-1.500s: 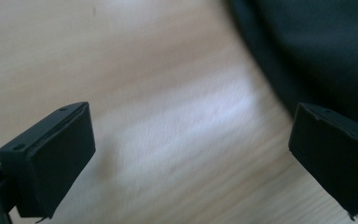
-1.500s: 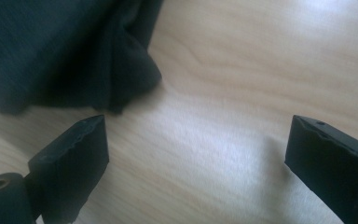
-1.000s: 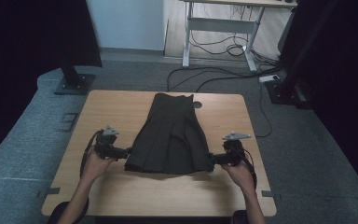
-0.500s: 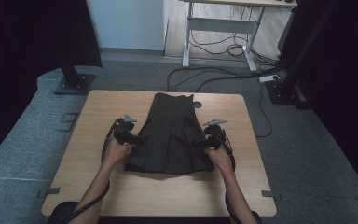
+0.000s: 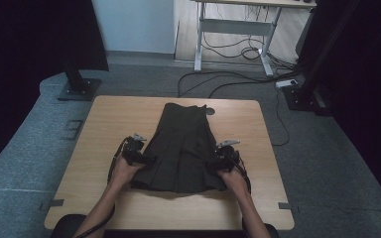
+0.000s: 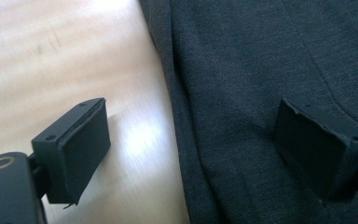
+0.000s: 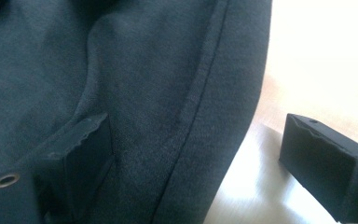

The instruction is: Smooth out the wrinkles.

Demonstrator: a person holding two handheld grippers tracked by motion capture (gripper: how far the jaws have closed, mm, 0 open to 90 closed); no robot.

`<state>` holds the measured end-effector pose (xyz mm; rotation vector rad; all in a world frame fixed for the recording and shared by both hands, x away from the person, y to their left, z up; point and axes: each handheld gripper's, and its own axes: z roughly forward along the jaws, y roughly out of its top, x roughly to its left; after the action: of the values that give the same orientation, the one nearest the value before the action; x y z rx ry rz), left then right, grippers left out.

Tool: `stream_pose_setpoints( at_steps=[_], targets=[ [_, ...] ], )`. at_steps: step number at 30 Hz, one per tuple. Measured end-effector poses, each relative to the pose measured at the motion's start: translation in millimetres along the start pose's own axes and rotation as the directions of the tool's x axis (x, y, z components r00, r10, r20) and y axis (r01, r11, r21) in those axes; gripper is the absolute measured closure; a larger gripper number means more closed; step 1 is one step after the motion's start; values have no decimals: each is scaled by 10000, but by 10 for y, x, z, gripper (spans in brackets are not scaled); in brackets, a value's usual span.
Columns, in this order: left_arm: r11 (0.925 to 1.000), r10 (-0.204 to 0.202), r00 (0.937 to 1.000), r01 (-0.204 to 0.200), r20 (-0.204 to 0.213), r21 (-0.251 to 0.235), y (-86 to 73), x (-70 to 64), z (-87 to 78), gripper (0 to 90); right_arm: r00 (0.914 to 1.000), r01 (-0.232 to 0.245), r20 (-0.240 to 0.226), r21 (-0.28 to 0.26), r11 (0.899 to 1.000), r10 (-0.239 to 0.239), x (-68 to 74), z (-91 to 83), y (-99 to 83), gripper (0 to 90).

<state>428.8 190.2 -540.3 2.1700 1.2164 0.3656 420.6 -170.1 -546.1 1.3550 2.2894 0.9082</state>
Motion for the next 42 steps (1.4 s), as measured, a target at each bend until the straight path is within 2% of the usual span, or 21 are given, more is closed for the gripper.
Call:
stream_pose_setpoints(
  at_steps=[1,2,6,7,8,13,16,17,18,20,22,24,25,26,28,30,32,33,34,36,42],
  targets=[
    [10000,0,10000,0,0,0,0,0,0,107,10000,60,-60,-11,10000,-60,34,-42,-51,94],
    [9999,100,9999,-100,98,-98,-116,-68,-78,107,9999,108,-119,-9,9999,-108,70,-87,-104,94],
    [9988,101,9999,-96,108,-486,-371,-238,-230,107,9996,181,-212,-75,9998,-182,227,-267,-322,94],
    [9988,101,9999,-96,108,-486,-371,-238,-230,107,9996,188,-215,-85,9998,-190,263,-310,-374,95],
    [9987,108,9999,-102,122,-503,-483,-329,-314,108,9996,187,-224,-53,9998,-188,301,-353,-421,96],
    [9986,401,9985,-388,372,-357,-691,-527,-484,108,9982,416,-435,61,9991,-413,424,-558,-645,99],
    [9984,559,9963,-552,656,-125,-692,-549,-519,110,9965,557,-635,221,9982,-542,445,-626,-696,115],
    [9985,553,9950,-553,827,-21,-654,-529,-525,124,9946,674,-821,390,9970,-640,439,-642,-681,141],
    [9985,552,9956,-547,763,-81,-599,-506,-532,122,9933,734,-927,483,9961,-687,431,-661,-648,134],
    [9979,561,9964,-538,636,-369,-439,-446,-560,115,9913,969,-927,295,9949,-938,424,-697,-534,134],
    [9966,491,9959,-438,755,-699,-221,-382,-575,115,9884,991,-1155,23,9951,-981,397,-708,-357,131],
    [9940,637,9958,-574,664,-926,19,-331,-553,115,9877,1019,-1168,-254,9945,-1042,359,-681,-141,128],
    [9940,637,9958,-574,664,-926,19,-331,-553,115,9873,993,-1216,-327,9945,-1026,329,-645,-30,128],
    [9932,734,9958,-680,545,-942,244,-277,-484,116,9888,890,-1168,-364,9954,-927,295,-595,77,132],
    [9927,847,9958,-812,357,-889,425,-222,-382,135,9917,804,-980,-341,9962,-833,225,-484,275,139],
    [9946,780,9963,-753,363,-713,562,-148,-258,143,9929,743,-908,-361,9966,-773,158,-368,450,150],
    [9970,577,9976,-556,371,-540,655,-82,-132,145,9932,659,-933,-352,9972,-690,106,-259,604,166],
    [9970,577,9976,-556,371,-540,655,-82,-132,146,9932,659,-933,-352,9972,-690,106,-259,604,166],
    [9982,497,9980,-483,378,-362,719,-39,-20,146,9931,585,-1004,-315,9978,-614,65,-160,731,184],
    [9989,366,9982,-352,471,-297,765,-18,70,149,9930,657,-966,-312,9973,-685,42,-71,829,219],
    [9999,116,9976,-109,682,-110,857,-21,281,156,9944,440,-958,-133,9989,-450,-43,161,977,291]
  ],
)
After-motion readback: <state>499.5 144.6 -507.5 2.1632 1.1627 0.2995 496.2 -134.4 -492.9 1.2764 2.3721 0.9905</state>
